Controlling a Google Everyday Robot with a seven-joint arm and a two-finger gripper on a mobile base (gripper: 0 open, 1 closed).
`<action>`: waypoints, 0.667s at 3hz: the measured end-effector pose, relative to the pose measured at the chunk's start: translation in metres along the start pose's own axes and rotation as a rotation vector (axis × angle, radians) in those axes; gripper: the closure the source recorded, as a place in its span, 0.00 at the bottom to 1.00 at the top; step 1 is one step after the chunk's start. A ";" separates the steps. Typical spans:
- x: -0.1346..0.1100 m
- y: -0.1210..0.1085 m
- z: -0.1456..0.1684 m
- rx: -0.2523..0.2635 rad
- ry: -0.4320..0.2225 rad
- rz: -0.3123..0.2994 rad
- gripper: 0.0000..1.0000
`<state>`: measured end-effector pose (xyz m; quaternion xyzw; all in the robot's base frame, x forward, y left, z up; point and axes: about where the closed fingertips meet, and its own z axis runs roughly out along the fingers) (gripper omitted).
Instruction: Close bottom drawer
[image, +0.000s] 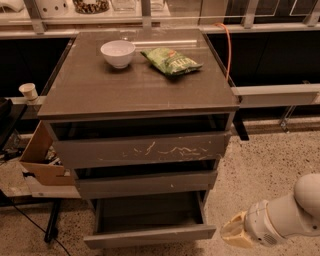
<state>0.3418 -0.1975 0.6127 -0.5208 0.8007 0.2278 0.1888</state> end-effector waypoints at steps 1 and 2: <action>0.009 0.001 0.016 -0.033 -0.011 0.010 1.00; 0.032 -0.007 0.033 0.010 0.019 -0.018 1.00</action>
Offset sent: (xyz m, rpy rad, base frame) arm -0.0034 -0.0267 -0.0843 -0.0909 -0.0684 0.0162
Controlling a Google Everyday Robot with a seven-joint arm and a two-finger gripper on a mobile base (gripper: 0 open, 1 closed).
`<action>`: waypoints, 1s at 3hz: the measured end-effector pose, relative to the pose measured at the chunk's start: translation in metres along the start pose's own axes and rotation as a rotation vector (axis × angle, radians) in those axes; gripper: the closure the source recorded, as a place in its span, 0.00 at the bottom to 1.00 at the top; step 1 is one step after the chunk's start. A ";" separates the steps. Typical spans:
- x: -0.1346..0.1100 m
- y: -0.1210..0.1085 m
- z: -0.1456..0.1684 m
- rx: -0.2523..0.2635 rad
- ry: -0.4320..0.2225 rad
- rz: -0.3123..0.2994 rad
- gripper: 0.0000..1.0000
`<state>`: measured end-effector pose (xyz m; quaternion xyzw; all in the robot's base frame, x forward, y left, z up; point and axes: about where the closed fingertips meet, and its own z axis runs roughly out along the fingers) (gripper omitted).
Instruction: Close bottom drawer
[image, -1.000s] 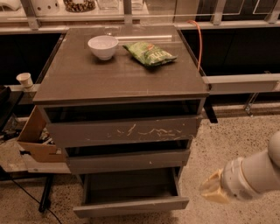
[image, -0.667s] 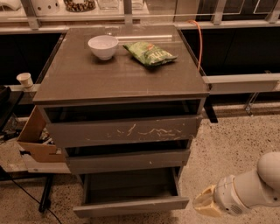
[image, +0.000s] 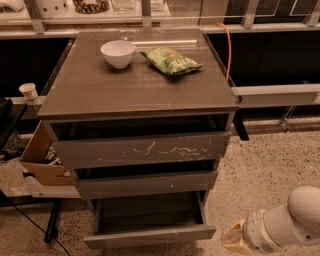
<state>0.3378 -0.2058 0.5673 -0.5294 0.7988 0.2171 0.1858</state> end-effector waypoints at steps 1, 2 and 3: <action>0.036 -0.021 0.034 0.112 -0.007 -0.094 1.00; 0.033 -0.023 0.032 0.120 -0.006 -0.090 1.00; 0.038 -0.023 0.036 0.149 0.005 -0.132 1.00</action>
Offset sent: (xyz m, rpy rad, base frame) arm 0.0014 -0.0120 -0.0420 -0.0300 -0.0980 0.0200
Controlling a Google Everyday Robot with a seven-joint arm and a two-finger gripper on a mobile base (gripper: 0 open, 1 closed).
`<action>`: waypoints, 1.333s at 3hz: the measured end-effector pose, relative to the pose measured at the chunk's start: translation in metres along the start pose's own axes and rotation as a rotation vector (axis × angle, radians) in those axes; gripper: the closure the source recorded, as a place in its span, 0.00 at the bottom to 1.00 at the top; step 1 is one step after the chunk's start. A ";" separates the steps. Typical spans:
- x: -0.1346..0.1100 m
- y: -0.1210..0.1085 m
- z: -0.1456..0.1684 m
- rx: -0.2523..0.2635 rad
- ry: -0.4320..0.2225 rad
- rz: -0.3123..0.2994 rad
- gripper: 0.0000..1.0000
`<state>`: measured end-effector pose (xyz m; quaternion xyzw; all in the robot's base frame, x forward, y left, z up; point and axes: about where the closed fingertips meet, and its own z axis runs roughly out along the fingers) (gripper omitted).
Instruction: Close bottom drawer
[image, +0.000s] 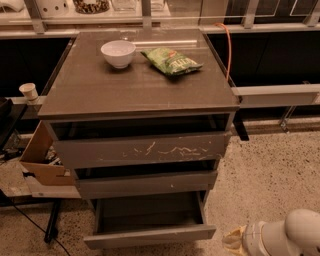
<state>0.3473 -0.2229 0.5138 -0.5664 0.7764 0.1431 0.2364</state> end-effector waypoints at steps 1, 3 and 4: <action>0.017 -0.008 0.029 0.048 -0.015 -0.041 1.00; 0.084 -0.035 0.154 -0.051 -0.059 -0.017 1.00; 0.089 -0.031 0.169 -0.066 -0.071 0.002 1.00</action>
Offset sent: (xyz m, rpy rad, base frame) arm 0.0507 -0.0014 -0.1681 0.0748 -0.0899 0.0588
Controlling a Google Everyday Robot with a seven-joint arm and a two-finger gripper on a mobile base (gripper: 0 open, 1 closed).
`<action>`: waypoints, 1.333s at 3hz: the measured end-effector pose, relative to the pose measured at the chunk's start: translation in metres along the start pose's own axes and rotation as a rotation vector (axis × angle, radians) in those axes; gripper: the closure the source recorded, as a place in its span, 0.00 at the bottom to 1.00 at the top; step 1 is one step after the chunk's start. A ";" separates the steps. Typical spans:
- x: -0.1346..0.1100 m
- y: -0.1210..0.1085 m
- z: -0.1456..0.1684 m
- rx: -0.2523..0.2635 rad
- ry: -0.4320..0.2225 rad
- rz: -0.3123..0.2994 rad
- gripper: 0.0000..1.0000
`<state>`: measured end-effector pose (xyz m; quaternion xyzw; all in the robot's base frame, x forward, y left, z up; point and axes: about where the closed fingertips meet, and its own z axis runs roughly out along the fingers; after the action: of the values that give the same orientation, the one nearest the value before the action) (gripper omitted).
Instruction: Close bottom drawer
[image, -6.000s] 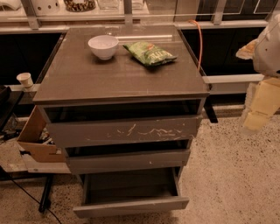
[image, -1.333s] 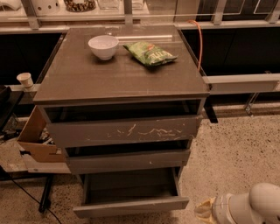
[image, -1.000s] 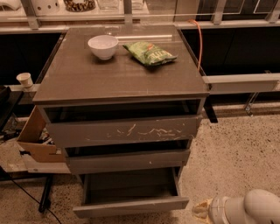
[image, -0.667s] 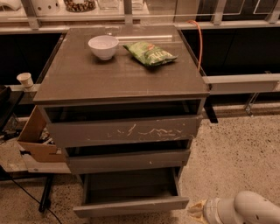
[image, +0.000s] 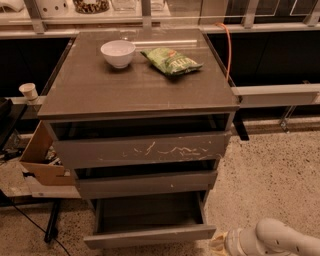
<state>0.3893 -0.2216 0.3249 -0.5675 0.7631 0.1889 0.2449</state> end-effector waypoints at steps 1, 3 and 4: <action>0.013 0.000 0.007 -0.019 0.024 0.024 1.00; 0.071 -0.006 0.089 -0.054 -0.033 0.074 1.00; 0.074 -0.007 0.099 -0.049 -0.040 0.075 1.00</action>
Offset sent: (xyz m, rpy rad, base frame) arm 0.0003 -0.0206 -0.1111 0.0072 0.1061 -0.0509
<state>0.3939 -0.2245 0.2007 -0.5404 0.7738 0.2279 0.2392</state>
